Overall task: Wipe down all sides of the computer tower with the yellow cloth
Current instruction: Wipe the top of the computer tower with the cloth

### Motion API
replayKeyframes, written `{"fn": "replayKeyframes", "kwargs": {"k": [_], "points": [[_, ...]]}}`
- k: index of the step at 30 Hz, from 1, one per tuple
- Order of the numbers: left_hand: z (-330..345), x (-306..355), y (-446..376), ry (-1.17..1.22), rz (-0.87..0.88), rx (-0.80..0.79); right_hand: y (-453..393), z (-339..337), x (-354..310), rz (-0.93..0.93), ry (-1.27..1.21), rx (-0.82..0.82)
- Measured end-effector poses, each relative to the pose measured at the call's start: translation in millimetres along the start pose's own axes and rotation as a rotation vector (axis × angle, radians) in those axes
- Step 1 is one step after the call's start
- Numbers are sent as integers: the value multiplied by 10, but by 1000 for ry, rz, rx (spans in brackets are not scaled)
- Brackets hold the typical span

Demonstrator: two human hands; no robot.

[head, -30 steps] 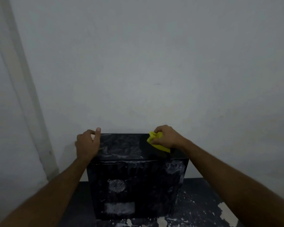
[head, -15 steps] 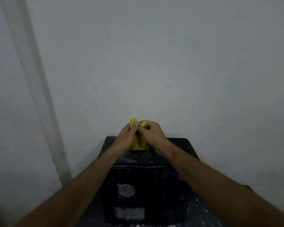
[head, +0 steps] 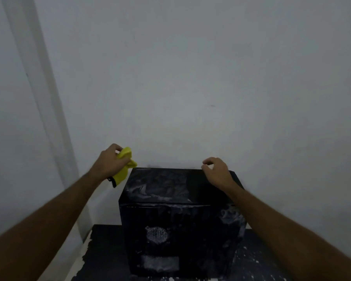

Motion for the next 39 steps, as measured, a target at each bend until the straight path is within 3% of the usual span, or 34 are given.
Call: {"fn": "replayKeyframes", "kwargs": {"k": [6,11,21,30,36,39], "points": [[56,-205,-286,-203,78,-150,-41,-87,545,59,299,72],[237,-283,-473,-230,139,-159,-86,-106,820,100,262,85],[307,-398,-509,-307,46,-487,-90,0,833,35,441,45],[249,-395,-534,-176,-47,-470,-87,-14,822,25,468,94],[137,-363,-474,-116,-353,-606,-97,0,831,23,496,93],[187,-390,-495,-87,-194,-461,-102,-4,828,22,501,94]]}}
Point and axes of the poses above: each hand's wrist, its own y-axis away from the middle knuckle, its own z-axis out of the palm, x = y × z, the point moved 3 cm from there along -y, towards the middle knuckle, and after that the axes turned 14 degrees about y, right-handed, at the moved point
